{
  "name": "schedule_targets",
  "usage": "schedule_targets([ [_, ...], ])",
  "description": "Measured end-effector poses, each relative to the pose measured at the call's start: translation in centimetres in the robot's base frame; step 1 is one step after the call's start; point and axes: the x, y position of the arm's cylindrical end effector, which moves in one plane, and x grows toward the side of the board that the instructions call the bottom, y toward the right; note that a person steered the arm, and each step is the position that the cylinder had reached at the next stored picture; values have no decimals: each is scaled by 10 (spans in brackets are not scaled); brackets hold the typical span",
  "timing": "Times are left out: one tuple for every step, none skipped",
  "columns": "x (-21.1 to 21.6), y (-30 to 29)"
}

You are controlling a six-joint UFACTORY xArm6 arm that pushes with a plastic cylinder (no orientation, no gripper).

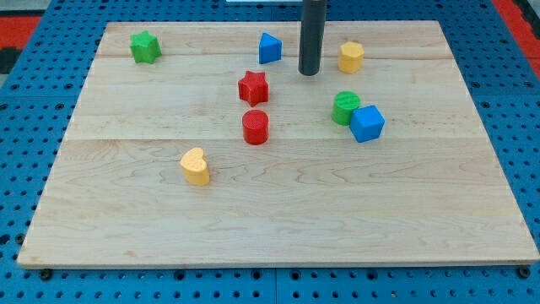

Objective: Move the yellow hexagon towards the top right of the board

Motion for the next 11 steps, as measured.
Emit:
schedule_targets([
  [-1, -7],
  [-10, -53],
  [-32, -13],
  [-24, 7],
  [-9, -2],
  [-15, 19],
  [-14, 54],
  [-14, 79],
  [-21, 87],
  [-28, 87],
  [-28, 84],
])
